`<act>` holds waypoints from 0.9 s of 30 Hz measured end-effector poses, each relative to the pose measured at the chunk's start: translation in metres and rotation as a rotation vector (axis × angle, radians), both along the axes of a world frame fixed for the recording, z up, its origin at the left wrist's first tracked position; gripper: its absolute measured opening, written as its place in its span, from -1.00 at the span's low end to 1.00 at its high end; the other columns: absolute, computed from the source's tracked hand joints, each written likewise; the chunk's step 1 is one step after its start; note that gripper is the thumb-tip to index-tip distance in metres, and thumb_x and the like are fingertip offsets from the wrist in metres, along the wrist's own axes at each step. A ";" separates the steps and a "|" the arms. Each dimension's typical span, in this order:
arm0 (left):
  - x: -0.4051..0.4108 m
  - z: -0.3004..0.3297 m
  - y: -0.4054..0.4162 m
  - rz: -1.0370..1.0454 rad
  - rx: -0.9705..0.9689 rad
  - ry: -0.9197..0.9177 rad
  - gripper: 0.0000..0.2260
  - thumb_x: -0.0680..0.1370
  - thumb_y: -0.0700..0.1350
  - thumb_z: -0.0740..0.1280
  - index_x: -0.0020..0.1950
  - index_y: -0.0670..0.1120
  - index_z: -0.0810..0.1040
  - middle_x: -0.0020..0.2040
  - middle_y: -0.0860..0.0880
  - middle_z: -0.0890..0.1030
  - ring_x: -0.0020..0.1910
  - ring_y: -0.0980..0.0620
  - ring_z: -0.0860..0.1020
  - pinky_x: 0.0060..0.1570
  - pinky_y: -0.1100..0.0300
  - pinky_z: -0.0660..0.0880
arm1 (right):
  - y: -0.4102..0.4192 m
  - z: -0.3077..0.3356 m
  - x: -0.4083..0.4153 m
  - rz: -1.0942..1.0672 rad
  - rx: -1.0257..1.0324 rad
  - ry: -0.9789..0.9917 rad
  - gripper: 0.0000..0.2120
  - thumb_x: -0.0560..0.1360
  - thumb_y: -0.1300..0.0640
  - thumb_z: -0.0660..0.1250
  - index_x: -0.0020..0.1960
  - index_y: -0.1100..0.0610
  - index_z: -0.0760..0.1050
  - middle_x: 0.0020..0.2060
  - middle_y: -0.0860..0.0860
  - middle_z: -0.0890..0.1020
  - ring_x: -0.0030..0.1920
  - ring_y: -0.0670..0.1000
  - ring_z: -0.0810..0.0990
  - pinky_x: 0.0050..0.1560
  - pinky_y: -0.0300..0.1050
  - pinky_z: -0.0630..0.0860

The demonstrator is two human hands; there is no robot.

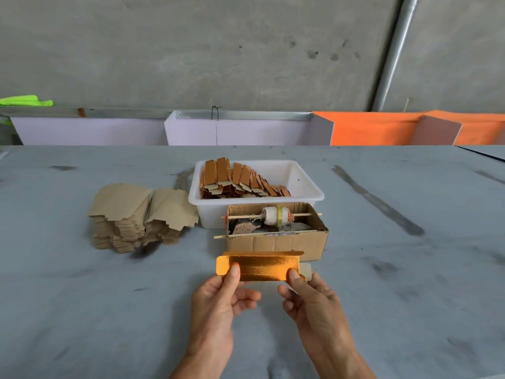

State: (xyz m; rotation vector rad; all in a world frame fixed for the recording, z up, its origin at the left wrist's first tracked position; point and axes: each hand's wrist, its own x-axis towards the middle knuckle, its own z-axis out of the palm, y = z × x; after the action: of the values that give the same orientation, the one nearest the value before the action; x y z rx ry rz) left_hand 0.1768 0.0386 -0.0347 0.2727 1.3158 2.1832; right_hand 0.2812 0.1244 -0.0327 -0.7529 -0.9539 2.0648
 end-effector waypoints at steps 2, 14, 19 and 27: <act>-0.001 -0.001 -0.002 -0.046 0.021 -0.027 -0.95 0.46 -0.24 0.33 -0.19 -0.21 0.54 -0.34 -0.17 0.62 -0.47 -0.02 0.59 -0.51 0.24 0.51 | 0.002 0.001 0.001 0.018 -0.007 0.060 -0.93 0.37 0.31 0.35 -0.20 0.16 0.52 -0.34 0.09 0.62 -0.40 -0.06 0.63 -0.49 -0.30 0.46; -0.006 0.007 -0.003 -0.138 0.006 -0.228 -0.82 0.31 -0.20 0.41 -0.18 -0.27 0.54 -0.26 -0.22 0.63 -0.39 -0.06 0.61 -0.40 0.15 0.59 | 0.006 -0.005 0.008 0.024 0.103 0.088 -0.73 0.35 0.47 0.26 -0.25 0.14 0.58 -0.28 0.13 0.63 -0.30 0.02 0.62 -0.32 -0.23 0.56; -0.005 0.000 -0.004 -0.121 -0.074 -0.133 -0.89 0.41 -0.42 0.32 -0.27 -0.26 0.55 -0.28 -0.19 0.64 -0.31 -0.03 0.63 -0.23 0.18 0.57 | 0.001 -0.009 0.008 0.037 0.007 0.149 -0.45 0.20 0.47 0.39 0.16 0.22 0.45 -0.12 0.20 0.67 -0.18 0.09 0.67 -0.24 -0.16 0.61; -0.004 0.001 -0.003 -0.119 -0.174 0.051 -0.76 0.37 -0.48 0.37 -0.08 -0.19 0.55 -0.33 -0.05 0.66 -0.37 0.07 0.62 -0.28 0.20 0.50 | -0.009 -0.008 0.006 0.083 -0.004 0.074 -0.73 0.21 0.39 0.41 -0.08 0.41 0.54 -0.22 0.25 0.64 -0.24 0.10 0.66 -0.22 -0.14 0.64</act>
State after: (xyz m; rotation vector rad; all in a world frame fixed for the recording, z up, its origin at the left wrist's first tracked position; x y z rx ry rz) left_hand 0.1732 0.0359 -0.0336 0.3312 1.4691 1.9612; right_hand 0.2868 0.1151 -0.0407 -0.6445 -0.9539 2.1515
